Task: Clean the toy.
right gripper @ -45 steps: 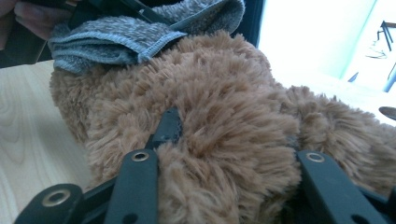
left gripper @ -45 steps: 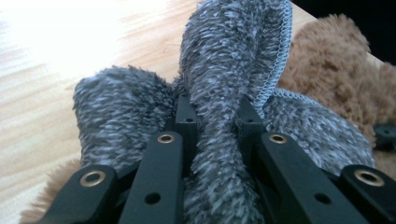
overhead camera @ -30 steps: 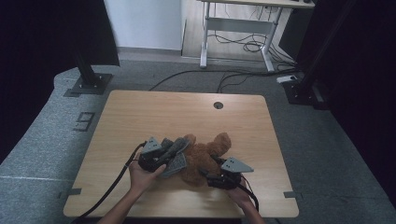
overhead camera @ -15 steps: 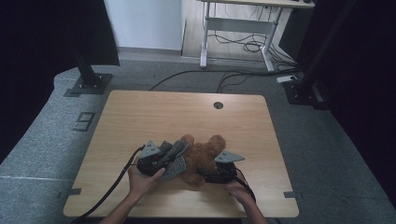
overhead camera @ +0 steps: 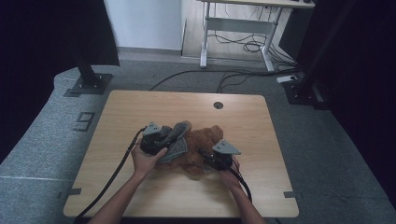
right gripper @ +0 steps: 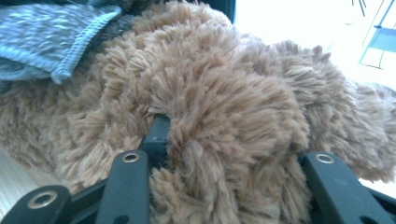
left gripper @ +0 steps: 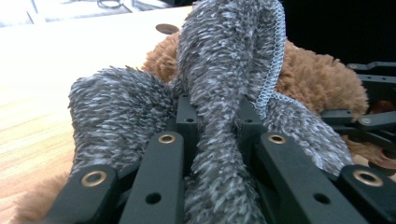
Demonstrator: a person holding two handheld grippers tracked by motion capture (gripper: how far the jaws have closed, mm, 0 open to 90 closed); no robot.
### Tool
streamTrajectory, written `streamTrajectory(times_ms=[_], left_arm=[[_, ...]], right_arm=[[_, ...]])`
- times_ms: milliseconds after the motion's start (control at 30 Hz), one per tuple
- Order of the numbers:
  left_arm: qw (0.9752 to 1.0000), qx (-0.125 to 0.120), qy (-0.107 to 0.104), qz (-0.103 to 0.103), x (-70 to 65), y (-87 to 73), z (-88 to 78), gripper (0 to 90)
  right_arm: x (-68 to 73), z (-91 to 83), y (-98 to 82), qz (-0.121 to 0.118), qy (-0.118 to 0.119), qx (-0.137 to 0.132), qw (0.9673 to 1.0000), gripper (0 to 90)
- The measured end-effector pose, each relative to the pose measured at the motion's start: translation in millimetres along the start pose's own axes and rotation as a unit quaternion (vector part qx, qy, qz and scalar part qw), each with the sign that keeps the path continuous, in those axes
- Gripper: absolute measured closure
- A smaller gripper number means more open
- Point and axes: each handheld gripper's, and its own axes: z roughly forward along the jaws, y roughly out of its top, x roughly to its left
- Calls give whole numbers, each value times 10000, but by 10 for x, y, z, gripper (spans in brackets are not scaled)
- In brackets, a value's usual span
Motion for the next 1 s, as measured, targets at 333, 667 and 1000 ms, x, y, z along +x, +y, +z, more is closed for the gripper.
streamTrajectory(times_ms=[333, 667, 1000], left_arm=[[9992, -37, -394, -64, -266, -76, -211, 767], [9968, 48, -738, 291, -794, 531, 59, 758], [9908, 1135, -463, 574, -989, 533, 706, 761]], right_arm=[[155, -293, -194, -327, 214, -43, 9992, 568], [384, -478, -329, -780, 142, -151, 9967, 561], [437, -477, -356, -990, -66, -93, 9950, 561]])
